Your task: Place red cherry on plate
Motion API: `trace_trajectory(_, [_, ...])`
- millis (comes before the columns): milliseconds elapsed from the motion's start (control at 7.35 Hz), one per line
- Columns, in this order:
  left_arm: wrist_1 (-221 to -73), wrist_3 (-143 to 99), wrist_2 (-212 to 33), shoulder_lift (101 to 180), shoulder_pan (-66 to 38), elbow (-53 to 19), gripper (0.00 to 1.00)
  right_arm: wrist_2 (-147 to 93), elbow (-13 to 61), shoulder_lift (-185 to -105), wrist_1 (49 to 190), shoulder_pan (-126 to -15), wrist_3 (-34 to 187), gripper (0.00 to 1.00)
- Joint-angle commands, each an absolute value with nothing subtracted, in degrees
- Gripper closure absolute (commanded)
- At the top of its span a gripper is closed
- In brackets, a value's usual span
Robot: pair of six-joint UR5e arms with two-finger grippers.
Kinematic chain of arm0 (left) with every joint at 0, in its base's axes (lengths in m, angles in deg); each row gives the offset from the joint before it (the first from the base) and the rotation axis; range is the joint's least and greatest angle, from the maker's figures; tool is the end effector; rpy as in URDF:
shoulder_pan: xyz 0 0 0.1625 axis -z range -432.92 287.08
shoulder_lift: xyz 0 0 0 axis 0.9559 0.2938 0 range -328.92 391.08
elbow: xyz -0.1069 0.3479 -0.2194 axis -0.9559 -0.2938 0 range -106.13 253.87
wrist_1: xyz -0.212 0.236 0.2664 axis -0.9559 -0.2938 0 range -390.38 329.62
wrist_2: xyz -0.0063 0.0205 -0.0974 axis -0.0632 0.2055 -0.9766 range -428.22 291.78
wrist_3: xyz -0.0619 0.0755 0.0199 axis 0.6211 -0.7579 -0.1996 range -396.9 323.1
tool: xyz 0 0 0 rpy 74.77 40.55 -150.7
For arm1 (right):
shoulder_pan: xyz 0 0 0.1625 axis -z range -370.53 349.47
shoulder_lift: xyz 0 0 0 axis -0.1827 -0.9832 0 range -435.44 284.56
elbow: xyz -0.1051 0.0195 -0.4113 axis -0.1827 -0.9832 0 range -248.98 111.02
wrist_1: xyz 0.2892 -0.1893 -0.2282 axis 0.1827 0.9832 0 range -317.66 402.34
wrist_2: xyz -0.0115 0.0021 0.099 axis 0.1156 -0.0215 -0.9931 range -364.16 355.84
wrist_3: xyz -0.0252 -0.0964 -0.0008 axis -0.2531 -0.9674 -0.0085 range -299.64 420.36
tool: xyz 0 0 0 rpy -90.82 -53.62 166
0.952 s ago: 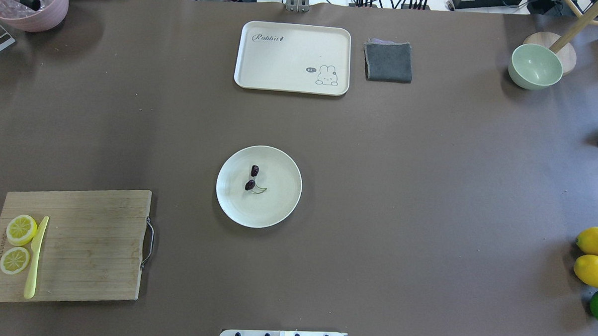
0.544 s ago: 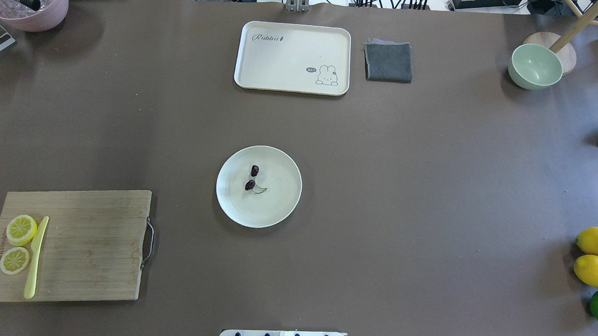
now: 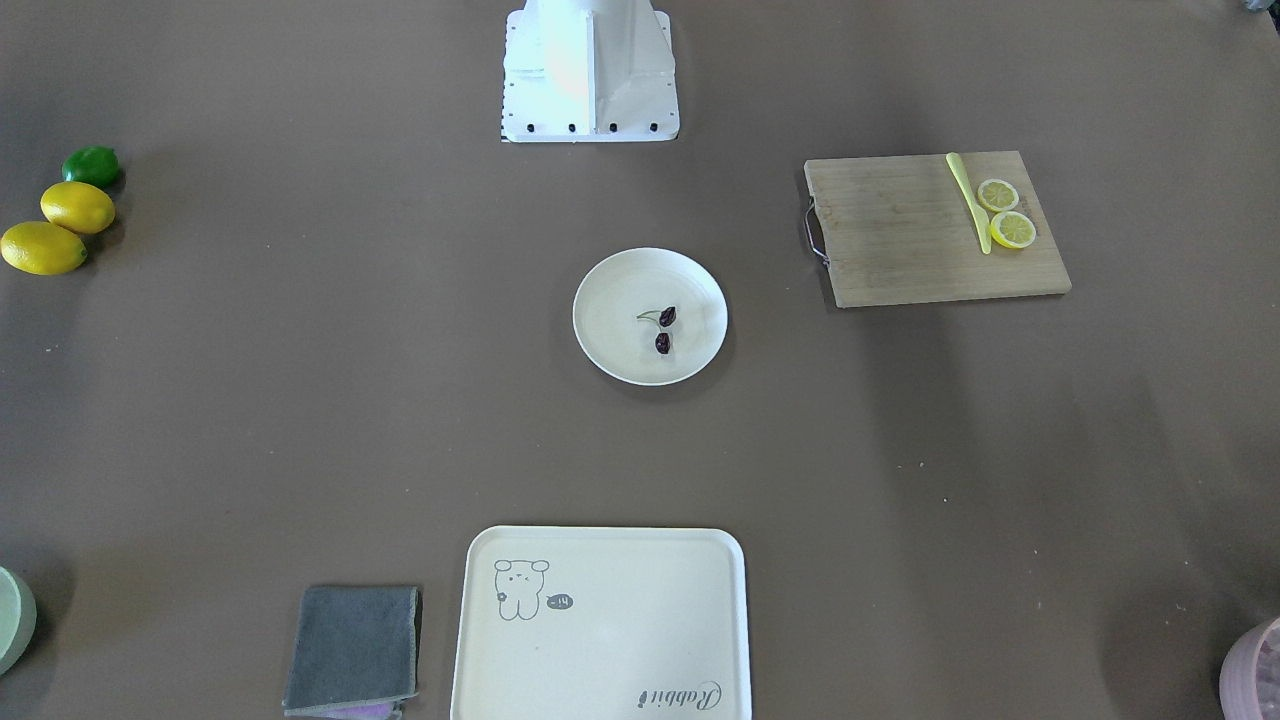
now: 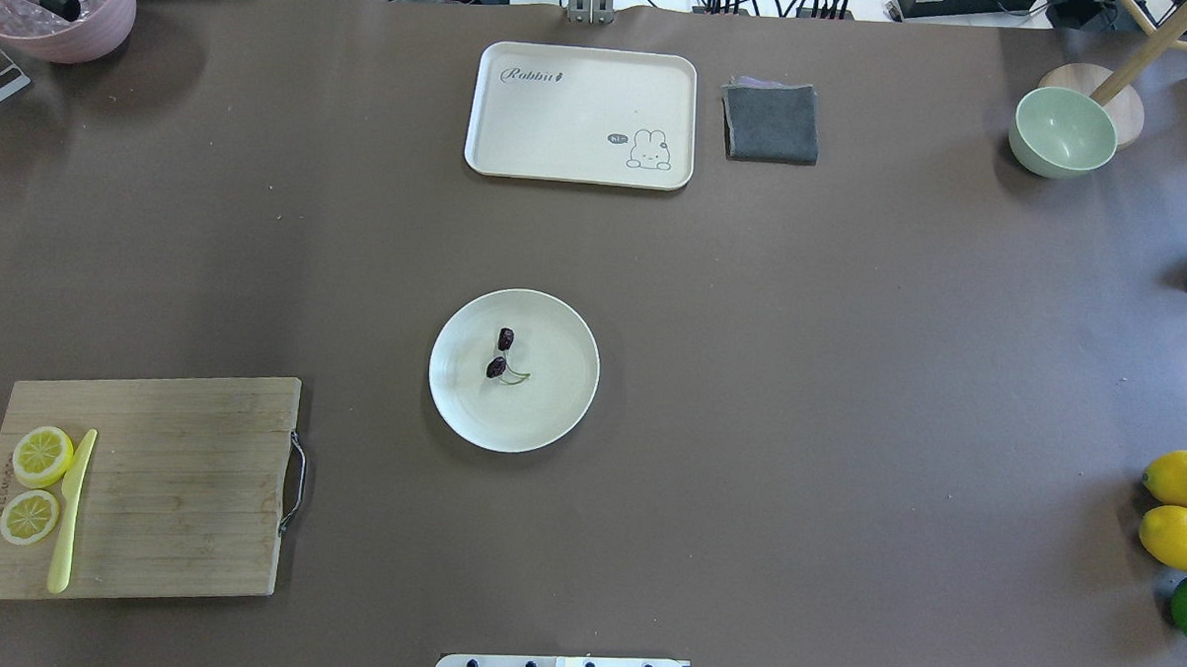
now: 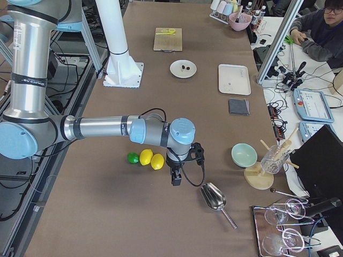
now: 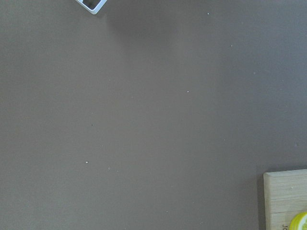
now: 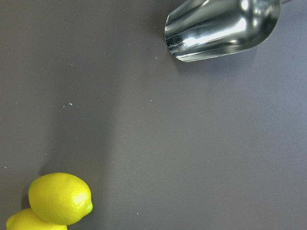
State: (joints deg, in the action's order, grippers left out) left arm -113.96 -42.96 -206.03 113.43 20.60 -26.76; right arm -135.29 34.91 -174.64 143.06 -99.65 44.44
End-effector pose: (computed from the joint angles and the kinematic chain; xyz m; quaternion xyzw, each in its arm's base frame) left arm -0.0857 -0.4262 0.6361 0.0065 0.4059 0.0082 0.9139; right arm 0.0614 -0.4151 0.6351 -0.0030 -0.3542 -0.1182 0.9277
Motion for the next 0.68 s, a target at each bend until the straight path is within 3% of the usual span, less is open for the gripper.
trace_trajectory(0, [-114.0, -43.0, -206.0, 113.3, 20.7, -27.4, 0.01, -135.3, 35.0, -174.7, 143.0, -99.6, 44.5, 0.0])
trace_trajectory(544, [-114.0, -43.0, -206.0, 113.3, 20.7, -27.6, 0.01, -135.3, 35.0, -174.6, 143.0, -99.6, 44.5, 0.0])
